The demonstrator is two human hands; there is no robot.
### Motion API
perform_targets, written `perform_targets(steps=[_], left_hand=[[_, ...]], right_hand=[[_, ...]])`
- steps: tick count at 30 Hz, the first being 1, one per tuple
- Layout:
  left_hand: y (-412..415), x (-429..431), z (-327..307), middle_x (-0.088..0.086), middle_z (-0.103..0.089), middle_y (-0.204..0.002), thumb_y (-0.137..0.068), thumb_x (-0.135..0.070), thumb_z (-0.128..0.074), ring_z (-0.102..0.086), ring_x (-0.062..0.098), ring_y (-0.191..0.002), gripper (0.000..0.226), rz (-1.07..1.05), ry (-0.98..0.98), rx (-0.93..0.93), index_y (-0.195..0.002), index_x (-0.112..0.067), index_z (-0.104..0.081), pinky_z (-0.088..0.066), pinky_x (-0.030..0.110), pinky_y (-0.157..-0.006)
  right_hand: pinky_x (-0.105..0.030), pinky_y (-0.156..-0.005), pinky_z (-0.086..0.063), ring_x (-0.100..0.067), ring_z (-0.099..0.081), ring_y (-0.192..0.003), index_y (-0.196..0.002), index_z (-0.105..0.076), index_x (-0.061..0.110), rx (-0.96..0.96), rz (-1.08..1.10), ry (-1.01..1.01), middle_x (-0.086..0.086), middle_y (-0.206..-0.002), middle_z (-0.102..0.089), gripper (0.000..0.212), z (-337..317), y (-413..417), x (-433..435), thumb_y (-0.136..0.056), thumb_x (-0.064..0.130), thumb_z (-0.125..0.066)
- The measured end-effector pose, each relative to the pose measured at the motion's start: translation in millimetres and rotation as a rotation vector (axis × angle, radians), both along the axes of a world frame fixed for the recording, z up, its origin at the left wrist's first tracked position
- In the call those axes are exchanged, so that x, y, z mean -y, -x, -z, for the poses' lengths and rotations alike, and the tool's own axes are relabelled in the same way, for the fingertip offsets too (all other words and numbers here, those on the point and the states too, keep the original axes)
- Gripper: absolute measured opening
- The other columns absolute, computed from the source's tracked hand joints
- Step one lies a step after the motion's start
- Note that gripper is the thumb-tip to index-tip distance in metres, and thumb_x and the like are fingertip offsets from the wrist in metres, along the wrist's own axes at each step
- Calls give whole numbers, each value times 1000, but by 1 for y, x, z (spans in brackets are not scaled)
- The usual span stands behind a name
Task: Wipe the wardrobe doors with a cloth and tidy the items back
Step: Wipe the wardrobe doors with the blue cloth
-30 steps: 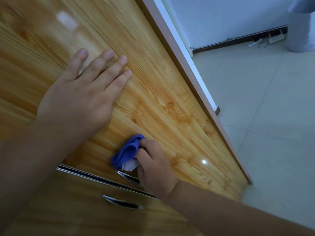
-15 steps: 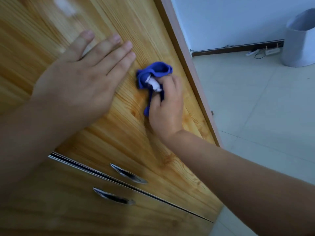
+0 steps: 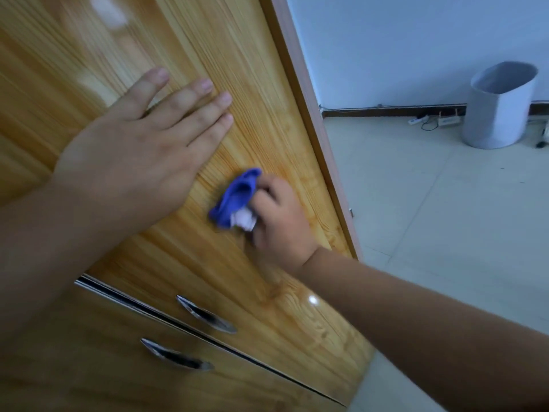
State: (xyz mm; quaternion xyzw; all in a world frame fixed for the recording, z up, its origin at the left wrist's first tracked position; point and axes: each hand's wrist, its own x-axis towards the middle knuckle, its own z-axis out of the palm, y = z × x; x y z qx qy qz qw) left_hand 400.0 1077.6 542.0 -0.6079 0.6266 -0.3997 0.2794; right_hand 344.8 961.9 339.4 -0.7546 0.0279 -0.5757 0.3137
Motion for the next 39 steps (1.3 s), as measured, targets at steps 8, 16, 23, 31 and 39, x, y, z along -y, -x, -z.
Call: perform_targets(steps=[8, 16, 23, 31, 39], left_hand=[[11, -1, 1, 17, -5, -174, -105, -20, 1, -6, 35, -162, 65, -230, -115, 228, -166, -3, -12, -5, 58, -129], [7, -1, 4, 16, -10, -174, -107, -19, -4, -11, 35, -162, 61, -219, -96, 233, -165, -2, -15, -8, 60, -128], [8, 0, 6, 11, -10, -175, -105, -19, -2, -12, 30, -162, 63, -234, -78, 235, -166, -9, -16, -5, 56, -129], [52, -18, 10, 13, -49, -158, -106, -28, -48, -38, 31, -152, 46, -237, 130, -278, -147, -12, -57, -22, 48, -129], [126, -112, 112, -6, -70, -94, -108, -36, -47, -65, 14, -85, 30, -199, 757, -881, -112, -20, -73, -56, 43, -72]], right_hand=[[-21, -85, -44, -17, -51, -97, -100, -62, 0, 45, 208, -503, -2, -107, -50, 26, -10, -8, 50, -84, -15, -49], [-14, -85, -41, -12, -50, -96, -101, -59, 10, -12, 29, -562, 2, -110, -49, 18, 28, 1, -61, -89, 6, -46], [-31, -70, -44, -18, -46, -81, -92, -58, 4, -123, -110, -337, -6, -97, -50, 10, 22, 18, -76, -93, 9, -49], [-18, -73, -39, -3, -49, -83, -92, -54, 31, -376, -299, -328, 7, -95, -54, 29, -23, 69, -37, -97, 3, -52], [-19, -62, -48, -3, -57, -68, -89, -56, 30, -543, -473, -539, 12, -76, -59, 19, -11, 158, -31, -97, 13, -52]])
